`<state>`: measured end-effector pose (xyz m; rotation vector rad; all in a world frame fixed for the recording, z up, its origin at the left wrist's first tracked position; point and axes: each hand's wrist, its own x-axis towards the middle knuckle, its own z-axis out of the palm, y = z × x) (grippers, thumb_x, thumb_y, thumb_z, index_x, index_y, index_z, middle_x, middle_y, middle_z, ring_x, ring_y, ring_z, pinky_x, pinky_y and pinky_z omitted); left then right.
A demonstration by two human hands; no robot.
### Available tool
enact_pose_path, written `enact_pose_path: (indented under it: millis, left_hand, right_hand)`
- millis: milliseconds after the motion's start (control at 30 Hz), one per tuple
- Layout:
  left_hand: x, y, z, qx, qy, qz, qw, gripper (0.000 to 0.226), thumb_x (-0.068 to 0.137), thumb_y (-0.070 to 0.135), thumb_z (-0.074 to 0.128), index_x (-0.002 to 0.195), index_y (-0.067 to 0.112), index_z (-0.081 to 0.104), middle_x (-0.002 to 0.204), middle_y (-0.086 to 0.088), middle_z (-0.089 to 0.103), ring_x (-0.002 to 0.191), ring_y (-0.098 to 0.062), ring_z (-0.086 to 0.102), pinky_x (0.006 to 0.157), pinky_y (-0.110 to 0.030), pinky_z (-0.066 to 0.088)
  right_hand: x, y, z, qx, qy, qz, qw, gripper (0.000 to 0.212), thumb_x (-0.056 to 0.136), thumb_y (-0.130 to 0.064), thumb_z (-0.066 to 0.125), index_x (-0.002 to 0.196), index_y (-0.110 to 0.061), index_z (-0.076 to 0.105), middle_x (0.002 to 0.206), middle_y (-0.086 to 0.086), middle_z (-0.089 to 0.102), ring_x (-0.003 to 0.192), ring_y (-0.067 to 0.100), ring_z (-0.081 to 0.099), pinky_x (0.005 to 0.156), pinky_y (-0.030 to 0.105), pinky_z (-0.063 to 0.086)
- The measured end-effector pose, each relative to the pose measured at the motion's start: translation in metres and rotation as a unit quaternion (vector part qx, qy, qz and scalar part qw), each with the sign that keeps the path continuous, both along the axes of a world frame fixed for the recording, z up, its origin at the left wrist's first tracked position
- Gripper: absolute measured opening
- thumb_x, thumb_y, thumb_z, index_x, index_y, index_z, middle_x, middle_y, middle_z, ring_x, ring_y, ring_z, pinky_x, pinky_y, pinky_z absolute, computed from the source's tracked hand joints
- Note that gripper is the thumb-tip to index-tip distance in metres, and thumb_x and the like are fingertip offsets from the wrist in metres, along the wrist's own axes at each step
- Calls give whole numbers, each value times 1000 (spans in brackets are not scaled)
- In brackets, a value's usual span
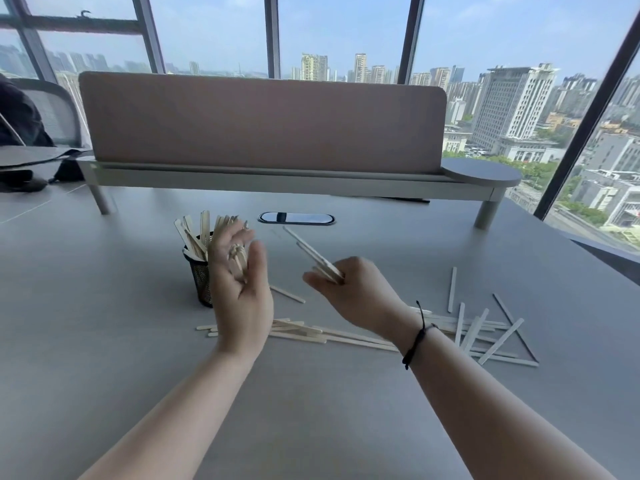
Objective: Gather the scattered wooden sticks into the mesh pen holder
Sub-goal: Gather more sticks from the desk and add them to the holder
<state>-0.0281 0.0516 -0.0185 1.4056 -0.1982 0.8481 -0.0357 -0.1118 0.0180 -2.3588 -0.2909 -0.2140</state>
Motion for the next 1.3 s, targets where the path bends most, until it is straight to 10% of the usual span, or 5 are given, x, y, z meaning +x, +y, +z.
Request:
enact_pose_path:
  millis: [100,367,1300]
  left_hand:
    - [-2,-2,1,-60,79,-43,994,33,99,41,51,80,18,64,67,-14,60,38,-20,43,43,-23,33]
    - [-9,-16,-12,25,101,-133,986,49,97,45,58,62,10,58,52,-2,50,43,-11,43,46,-20,35]
    - [-11,-17,-10,-12,201,-152,968,48,88,30,72,55,10,44,43,-1,38,38,-19,33,43,-28,35]
  right_hand:
    - [-4,-5,24,126,-43,-5,991,58,92,-42,65,54,-18,27,47,-7,24,45,12,22,44,29,21]
    - [-18,-1,65,463,-53,72,882,54,99,-32,57,58,-20,23,49,0,18,44,17,13,44,28,15]
    - [-25,0,-24,451,64,25,890,45,93,-18,67,59,-11,39,43,2,36,39,20,35,47,33,36]
